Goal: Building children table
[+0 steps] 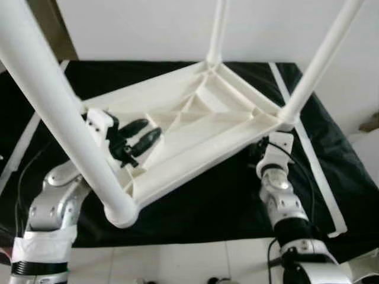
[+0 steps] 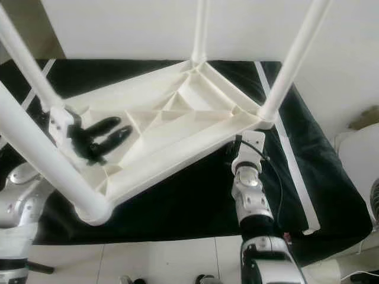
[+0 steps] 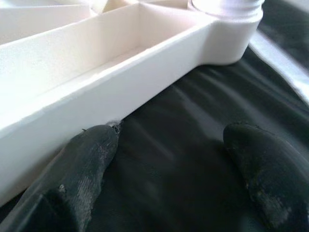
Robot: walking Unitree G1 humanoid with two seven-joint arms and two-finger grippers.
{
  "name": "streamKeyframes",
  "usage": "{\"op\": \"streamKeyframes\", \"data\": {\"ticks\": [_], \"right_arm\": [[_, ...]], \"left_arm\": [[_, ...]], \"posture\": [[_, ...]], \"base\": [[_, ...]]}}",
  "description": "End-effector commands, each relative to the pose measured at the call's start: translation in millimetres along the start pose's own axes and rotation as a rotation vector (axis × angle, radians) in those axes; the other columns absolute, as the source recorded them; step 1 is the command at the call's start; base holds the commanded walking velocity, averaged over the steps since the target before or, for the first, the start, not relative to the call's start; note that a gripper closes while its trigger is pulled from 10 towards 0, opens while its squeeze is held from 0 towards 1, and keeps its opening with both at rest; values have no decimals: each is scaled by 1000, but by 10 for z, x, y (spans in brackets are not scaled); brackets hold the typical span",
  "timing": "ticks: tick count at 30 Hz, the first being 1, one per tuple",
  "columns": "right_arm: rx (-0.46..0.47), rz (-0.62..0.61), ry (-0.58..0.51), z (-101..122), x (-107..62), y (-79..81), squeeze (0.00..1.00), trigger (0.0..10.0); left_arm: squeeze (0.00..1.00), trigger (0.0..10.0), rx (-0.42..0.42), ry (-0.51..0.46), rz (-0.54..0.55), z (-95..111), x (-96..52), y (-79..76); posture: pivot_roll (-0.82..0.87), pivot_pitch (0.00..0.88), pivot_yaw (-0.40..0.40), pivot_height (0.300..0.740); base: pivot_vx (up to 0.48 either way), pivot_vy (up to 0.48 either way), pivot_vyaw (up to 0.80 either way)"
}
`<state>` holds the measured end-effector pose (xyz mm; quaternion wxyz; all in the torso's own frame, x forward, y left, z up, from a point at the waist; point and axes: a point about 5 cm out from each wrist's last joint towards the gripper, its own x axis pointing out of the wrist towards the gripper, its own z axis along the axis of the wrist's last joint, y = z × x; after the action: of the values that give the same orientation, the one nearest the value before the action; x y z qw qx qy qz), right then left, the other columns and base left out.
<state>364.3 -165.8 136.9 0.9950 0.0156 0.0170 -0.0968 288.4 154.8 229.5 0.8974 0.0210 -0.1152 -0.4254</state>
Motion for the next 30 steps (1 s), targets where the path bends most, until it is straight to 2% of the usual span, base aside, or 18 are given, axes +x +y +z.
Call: {"op": "streamKeyframes", "data": {"ticks": [1, 4, 8, 12, 14, 17, 18, 19, 20, 21, 24, 25, 28, 30], "right_arm": [[47, 140, 7, -39, -29, 286, 0, 10000], [73, 213, -26, -6, -23, 415, 0, 10000], [96, 281, -59, 24, -36, 501, 0, 10000], [110, 313, -67, 29, -50, 529, 0, 10000], [125, 407, -112, 42, -71, 616, 0, 10000], [121, 415, -130, 44, -77, 615, 0, 10000], [108, 373, -143, 38, -71, 547, 0, 10000], [108, 373, -143, 38, -71, 547, 0, 10000], [92, 284, -172, 33, -68, 372, 0, 10000], [92, 284, -172, 33, -68, 372, 0, 10000], [84, 229, -205, 28, -96, 208, 0, 10000], [84, 229, -205, 28, -96, 208, 0, 10000], [85, 213, -246, 29, -207, 39, 0, 10000], [83, 215, -258, 33, -238, 8, 0, 10000]], "left_arm": [[0, 10000, -30, -5, -57, -4, 70, -148], [0, 10000, -45, -7, -92, 19, 118, -260], [0, 10000, -46, -4, -124, 35, 156, -342], [0, 10000, -59, -4, -134, 36, 166, -358], [0, 10000, -91, 2, -164, 49, 215, -451], [0, 10000, -94, 4, -168, 49, 239, -476], [0, 10000, -79, 15, -156, 35, 242, -459], [0, 10000, -79, 15, -156, 35, 242, -459], [0, 10000, -52, 42, -113, 1, 224, -371], [0, 10000, -52, 42, -113, 1, 224, -371], [0, 10000, -24, 67, -75, -7, 160, -263], [0, 10000, -24, 67, -75, -7, 160, -263], [0, 10000, 33, 103, 4, 0, 14, -38], [0, 10000, 50, 113, 23, 4, -26, 18]], "posture": [[-49, 164, 16, 740], [-46, 165, 18, 740], [-47, 168, 26, 740], [-47, 168, 26, 740], [-52, 173, 31, 740], [-53, 172, 31, 740], [-54, 172, 30, 740], [-54, 172, 30, 740], [-56, 171, 29, 740], [-56, 171, 29, 740], [-57, 170, 29, 740], [-57, 170, 29, 740], [-69, 163, 34, 740], [-70, 162, 34, 740]], "base": [[0, 0, 0], [0, 0, 0], [0, 0, 0], [0, 0, 0], [0, 0, 0], [0, 0, 0], [0, 0, 0], [0, 0, 0], [0, 0, 0], [0, 0, 0], [0, 0, 0], [0, 0, 0], [0, 0, 0], [0, 0, 0]]}}
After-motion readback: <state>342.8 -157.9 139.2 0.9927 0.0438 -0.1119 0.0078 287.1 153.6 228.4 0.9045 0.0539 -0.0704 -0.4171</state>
